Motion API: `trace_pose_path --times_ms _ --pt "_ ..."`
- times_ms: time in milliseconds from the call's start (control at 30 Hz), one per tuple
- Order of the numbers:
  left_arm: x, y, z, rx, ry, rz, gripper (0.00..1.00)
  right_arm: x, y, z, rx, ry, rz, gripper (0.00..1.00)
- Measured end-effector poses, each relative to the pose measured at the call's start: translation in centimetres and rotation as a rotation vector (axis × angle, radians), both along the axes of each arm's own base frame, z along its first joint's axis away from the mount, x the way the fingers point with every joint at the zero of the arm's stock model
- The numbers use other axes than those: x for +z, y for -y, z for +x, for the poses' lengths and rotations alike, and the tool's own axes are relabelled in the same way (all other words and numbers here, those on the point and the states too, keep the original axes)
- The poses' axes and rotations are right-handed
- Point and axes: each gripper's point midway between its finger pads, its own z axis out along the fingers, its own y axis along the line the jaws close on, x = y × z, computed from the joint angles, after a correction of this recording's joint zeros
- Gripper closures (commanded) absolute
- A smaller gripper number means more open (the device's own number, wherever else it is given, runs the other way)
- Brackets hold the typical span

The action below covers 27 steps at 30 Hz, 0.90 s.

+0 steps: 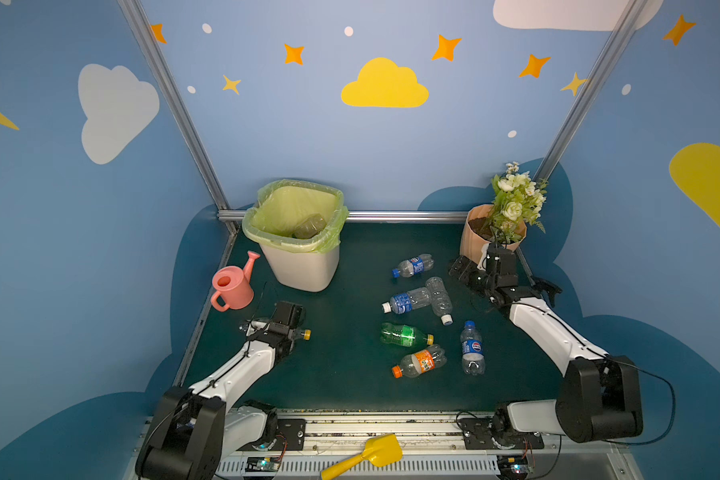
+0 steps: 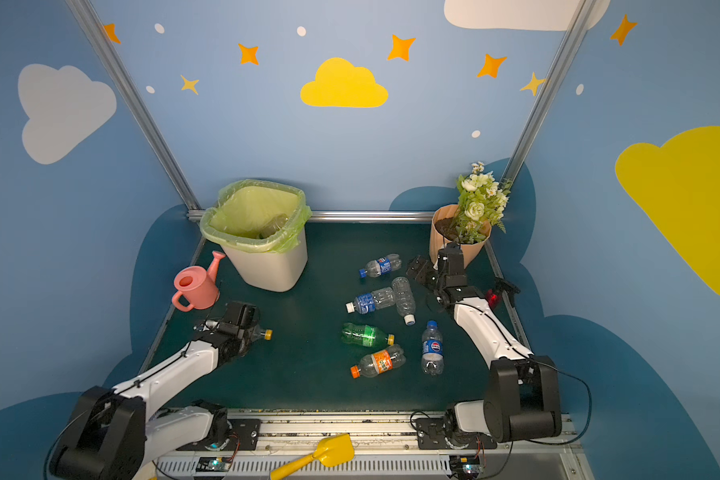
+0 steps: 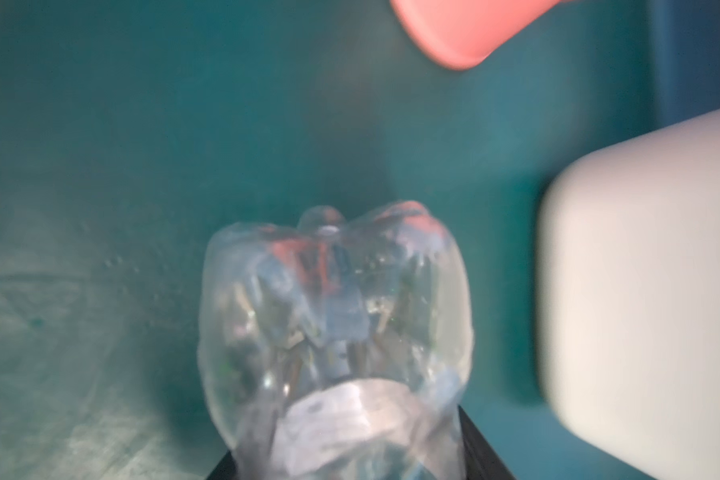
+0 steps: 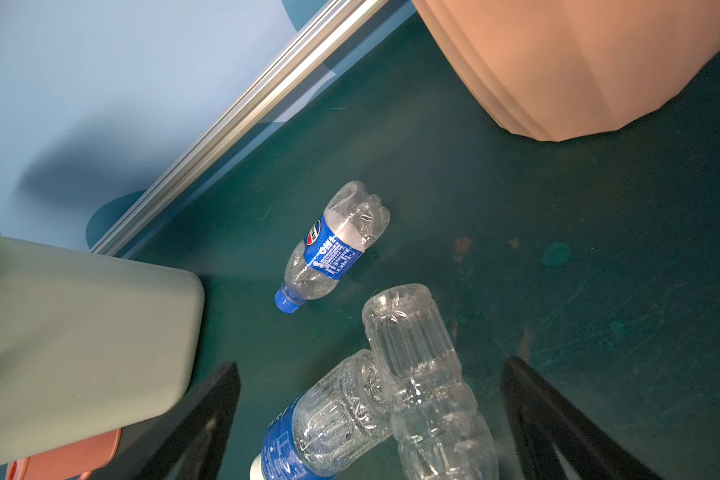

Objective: Throw the plastic bottles in the bin
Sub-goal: 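Lift the red-labelled bottle with the left gripper over the bin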

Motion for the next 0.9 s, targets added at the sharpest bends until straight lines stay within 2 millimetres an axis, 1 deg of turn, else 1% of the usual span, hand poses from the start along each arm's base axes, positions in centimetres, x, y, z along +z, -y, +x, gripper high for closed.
trace_pose_path --times_ms 133,233,333,433,533,600,700,767,833,900 --pt "3.6 -0.3 0.5 -0.044 0.127 0.039 0.47 0.0 -0.1 0.0 0.004 0.0 0.003 0.03" --pt "7.5 -0.7 0.6 -0.098 0.25 0.106 0.48 0.0 -0.2 0.0 0.008 0.0 0.006 0.03" --pt "11.9 -1.4 0.2 -0.136 0.361 0.201 0.48 0.1 -0.3 -0.1 0.012 -0.001 0.013 0.03" --pt "17.2 -2.2 -0.5 -0.175 0.47 0.327 0.47 0.1 -0.4 -0.1 0.015 -0.001 0.02 0.03" --pt "24.0 -2.8 -1.5 -0.206 0.6 0.486 0.46 0.2 -0.6 0.0 0.023 0.003 0.027 0.03" --pt "29.3 -3.2 -2.4 -0.214 0.696 0.601 0.46 0.3 -0.7 0.0 0.028 0.007 0.031 0.03" --pt "35.9 -3.2 -3.3 -0.222 0.8 0.736 0.46 0.5 -0.9 0.0 0.032 0.012 0.038 0.03" --pt "39.9 -2.7 -3.3 -0.233 0.863 0.815 0.46 0.6 -1.0 0.1 0.032 0.015 0.046 0.03" --pt "42.5 -2.1 -2.7 -0.246 0.913 0.871 0.46 0.6 -1.0 0.1 0.033 0.016 0.051 0.03" --pt "44.0 -1.2 -1.2 -0.273 0.937 0.914 0.46 0.7 -1.0 0.1 0.033 0.017 0.052 0.03"
